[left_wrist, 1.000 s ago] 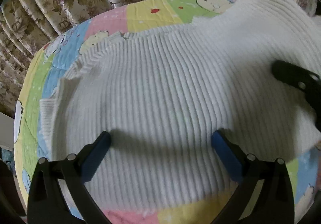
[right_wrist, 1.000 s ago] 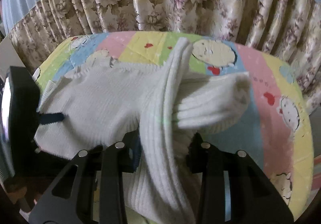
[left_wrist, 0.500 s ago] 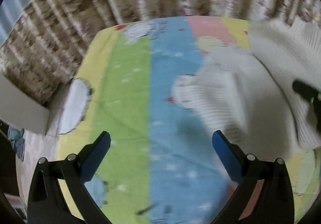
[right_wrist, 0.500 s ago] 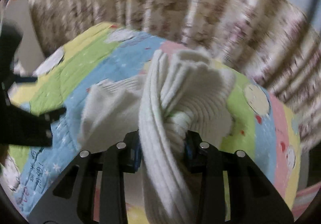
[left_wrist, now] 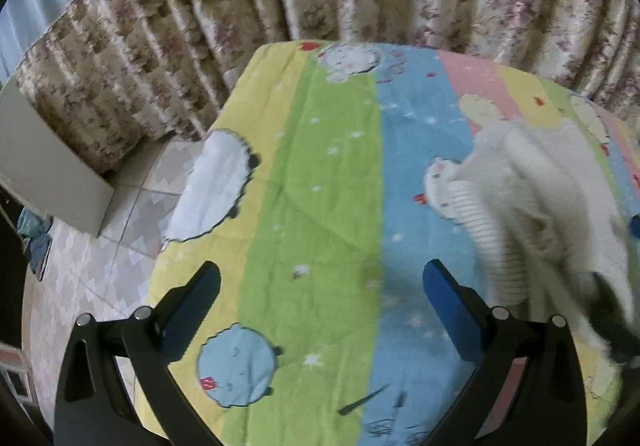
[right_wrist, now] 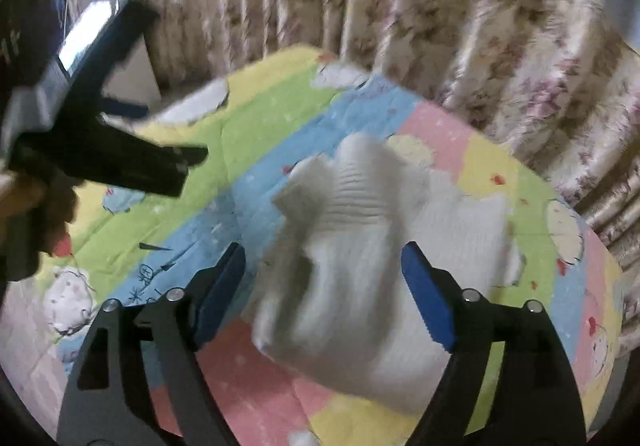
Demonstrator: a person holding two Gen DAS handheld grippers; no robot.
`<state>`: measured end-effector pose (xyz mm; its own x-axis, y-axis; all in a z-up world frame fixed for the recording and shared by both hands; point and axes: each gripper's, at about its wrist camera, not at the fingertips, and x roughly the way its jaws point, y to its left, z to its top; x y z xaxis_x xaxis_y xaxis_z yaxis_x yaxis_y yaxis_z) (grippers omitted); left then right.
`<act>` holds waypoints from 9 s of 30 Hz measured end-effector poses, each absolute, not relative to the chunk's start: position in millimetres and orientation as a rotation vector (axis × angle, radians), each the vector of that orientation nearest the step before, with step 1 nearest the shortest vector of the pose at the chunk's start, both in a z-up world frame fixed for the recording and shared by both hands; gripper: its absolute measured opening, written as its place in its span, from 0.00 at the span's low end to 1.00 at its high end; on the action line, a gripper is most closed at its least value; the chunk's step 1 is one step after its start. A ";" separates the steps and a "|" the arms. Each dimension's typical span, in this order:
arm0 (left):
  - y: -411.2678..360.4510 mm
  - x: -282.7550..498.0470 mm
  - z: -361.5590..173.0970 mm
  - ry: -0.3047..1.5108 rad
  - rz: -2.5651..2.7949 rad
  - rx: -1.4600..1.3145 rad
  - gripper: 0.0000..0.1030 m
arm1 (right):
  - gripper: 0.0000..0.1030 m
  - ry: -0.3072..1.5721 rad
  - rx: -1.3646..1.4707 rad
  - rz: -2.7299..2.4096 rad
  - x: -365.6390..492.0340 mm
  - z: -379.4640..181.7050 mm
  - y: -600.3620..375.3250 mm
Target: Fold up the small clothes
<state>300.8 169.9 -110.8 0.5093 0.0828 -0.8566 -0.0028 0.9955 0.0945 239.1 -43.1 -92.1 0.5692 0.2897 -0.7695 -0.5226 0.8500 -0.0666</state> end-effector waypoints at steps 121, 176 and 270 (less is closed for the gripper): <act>33.9 291.6 -192.6 1.074 -0.477 0.104 0.93 | 0.97 0.907 0.023 0.446 279.9 -163.3 -176.1; -113.3 199.2 -106.3 1.052 -0.519 0.461 0.42 | 0.38 0.818 -0.559 0.591 210.7 -103.2 -216.8; -45.4 -27.4 -23.3 0.754 -0.007 0.089 0.98 | 0.97 0.632 0.042 -0.060 -75.1 -64.6 -246.5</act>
<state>-27.4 -45.4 -23.3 0.7289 0.0258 -0.6841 0.0381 0.9962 0.0781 -75.1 -246.5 -64.6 0.8054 -0.0427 -0.5911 0.0686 0.9974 0.0214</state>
